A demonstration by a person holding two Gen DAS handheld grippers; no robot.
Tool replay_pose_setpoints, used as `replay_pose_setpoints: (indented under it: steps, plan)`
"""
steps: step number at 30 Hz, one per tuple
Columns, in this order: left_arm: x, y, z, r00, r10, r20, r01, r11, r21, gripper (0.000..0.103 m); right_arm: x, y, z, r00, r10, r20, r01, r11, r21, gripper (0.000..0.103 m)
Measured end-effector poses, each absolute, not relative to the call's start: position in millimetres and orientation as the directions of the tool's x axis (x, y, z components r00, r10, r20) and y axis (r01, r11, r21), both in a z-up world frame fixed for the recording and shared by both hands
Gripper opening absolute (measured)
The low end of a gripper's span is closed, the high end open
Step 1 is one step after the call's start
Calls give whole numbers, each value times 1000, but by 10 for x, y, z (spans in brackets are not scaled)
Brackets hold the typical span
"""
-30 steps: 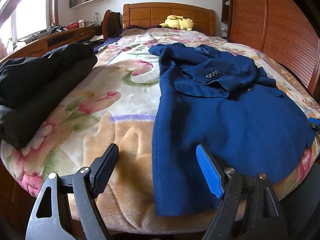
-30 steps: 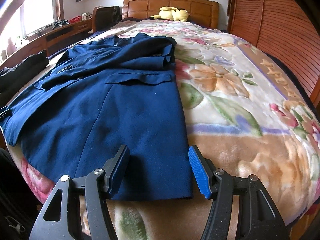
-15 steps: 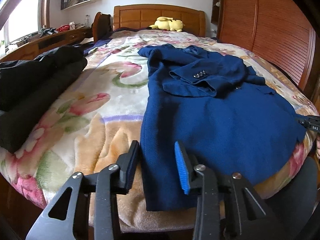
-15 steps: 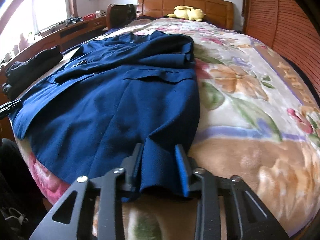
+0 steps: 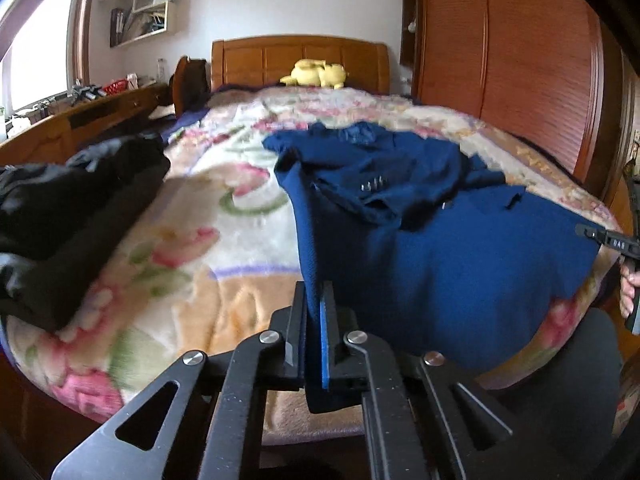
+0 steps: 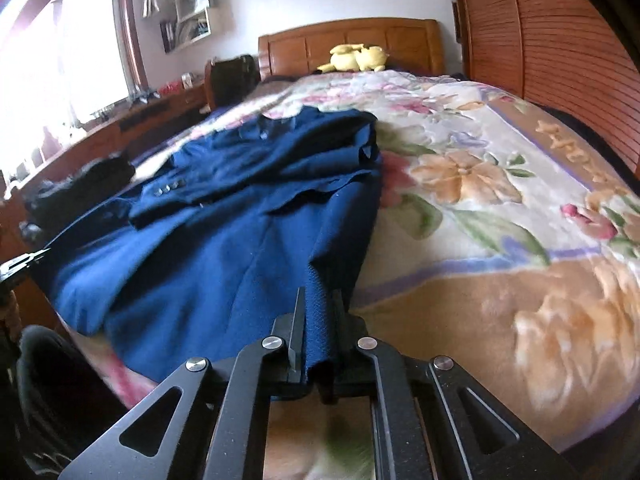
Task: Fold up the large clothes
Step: 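Close both tools on the jacket hem and lift it, then carry the hem toward the collar with both tools and release it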
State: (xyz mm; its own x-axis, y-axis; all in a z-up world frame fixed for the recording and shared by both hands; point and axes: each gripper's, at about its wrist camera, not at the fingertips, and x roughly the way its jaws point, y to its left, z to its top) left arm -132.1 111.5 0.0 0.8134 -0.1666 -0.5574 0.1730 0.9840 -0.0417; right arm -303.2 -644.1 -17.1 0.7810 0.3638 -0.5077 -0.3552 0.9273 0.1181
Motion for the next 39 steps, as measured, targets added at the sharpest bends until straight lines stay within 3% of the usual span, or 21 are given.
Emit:
replay_pose_setpoints:
  steps: [11, 18, 32, 39]
  plan:
    - [-1842, 1225, 701, 884, -193, -426, 195, 980, -40, 5, -3909, -6614, 402, 814, 465, -348, -449, 884, 130, 7]
    - [-1768, 1122, 1079, 912, -212, -352, 224, 975, -9, 5, -3950, -6762, 593, 828, 482, -289, -472, 875, 106, 7]
    - [-954, 814, 682, 891, -201, -407, 227, 974, 16, 5, -3001, -6377, 222, 797, 490, -353, -485, 868, 111, 7]
    - [-150, 745, 775, 876, -207, -436, 252, 967, 45, 5, -2306, -6237, 566, 830, 467, -304, -460, 882, 100, 7]
